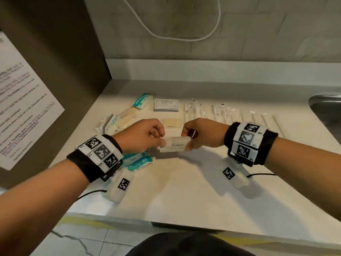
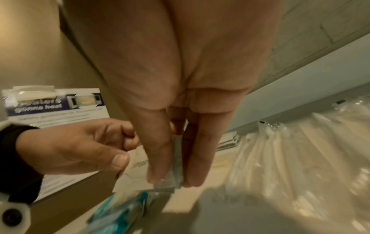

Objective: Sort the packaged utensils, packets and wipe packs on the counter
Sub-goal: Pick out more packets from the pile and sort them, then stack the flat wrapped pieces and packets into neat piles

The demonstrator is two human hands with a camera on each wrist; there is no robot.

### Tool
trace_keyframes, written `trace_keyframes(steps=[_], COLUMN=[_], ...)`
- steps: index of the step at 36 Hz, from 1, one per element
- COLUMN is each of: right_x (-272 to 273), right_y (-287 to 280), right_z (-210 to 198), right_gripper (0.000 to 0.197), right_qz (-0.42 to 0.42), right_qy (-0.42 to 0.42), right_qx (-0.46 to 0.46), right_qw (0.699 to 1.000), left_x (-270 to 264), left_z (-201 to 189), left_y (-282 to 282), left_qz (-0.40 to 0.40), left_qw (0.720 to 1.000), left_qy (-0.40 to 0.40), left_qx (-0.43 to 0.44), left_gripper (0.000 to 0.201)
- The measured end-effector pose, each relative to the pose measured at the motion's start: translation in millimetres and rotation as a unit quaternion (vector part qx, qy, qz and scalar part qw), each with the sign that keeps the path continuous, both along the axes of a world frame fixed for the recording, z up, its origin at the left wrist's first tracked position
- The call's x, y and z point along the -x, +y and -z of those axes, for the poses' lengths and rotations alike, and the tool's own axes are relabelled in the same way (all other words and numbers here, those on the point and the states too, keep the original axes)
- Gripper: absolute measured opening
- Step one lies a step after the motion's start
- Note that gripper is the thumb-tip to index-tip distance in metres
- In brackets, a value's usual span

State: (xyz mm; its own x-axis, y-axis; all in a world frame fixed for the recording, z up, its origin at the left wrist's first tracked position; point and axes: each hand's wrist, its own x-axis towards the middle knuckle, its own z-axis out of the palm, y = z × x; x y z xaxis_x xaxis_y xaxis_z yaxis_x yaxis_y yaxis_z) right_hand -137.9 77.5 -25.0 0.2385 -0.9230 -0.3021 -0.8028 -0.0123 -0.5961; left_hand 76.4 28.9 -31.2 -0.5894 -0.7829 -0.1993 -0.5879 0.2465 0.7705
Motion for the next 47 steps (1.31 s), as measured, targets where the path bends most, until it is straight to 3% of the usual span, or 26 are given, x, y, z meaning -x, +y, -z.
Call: trace_keyframes(steps=[5, 9, 20, 31, 40, 47], right_x=[-4, -11, -31, -46, -47, -49], right_y=[-32, -52, -75, -86, -91, -91], right_z=[-14, -16, 16, 27, 28, 9], right_gripper=[0.032, 0.032, 0.02, 0.026, 0.026, 0.046], right_qz=[0.077, 0.114, 0.12, 0.079, 0.078, 0.046], right_qy=[-0.103, -0.112, 0.064, 0.214, 0.246, 0.254], right_qx=[0.003, -0.005, -0.054, -0.056, -0.047, -0.016], right_qw=[0.992, 0.987, 0.989, 0.972, 0.965, 0.966], left_x=[-7, -6, 7, 12, 14, -5], left_z=[-19, -21, 12, 28, 31, 13], left_y=[-35, -55, -86, -97, -103, -122], left_qz=[-0.062, -0.09, -0.049, -0.043, -0.016, -0.03], left_qw=[0.997, 0.994, 0.995, 0.991, 0.99, 0.993], left_qy=[0.053, 0.051, -0.075, -0.104, -0.137, -0.113], left_qx=[-0.008, -0.019, -0.044, -0.07, -0.036, -0.001], left_gripper=[0.018, 0.016, 0.008, 0.005, 0.009, 0.011])
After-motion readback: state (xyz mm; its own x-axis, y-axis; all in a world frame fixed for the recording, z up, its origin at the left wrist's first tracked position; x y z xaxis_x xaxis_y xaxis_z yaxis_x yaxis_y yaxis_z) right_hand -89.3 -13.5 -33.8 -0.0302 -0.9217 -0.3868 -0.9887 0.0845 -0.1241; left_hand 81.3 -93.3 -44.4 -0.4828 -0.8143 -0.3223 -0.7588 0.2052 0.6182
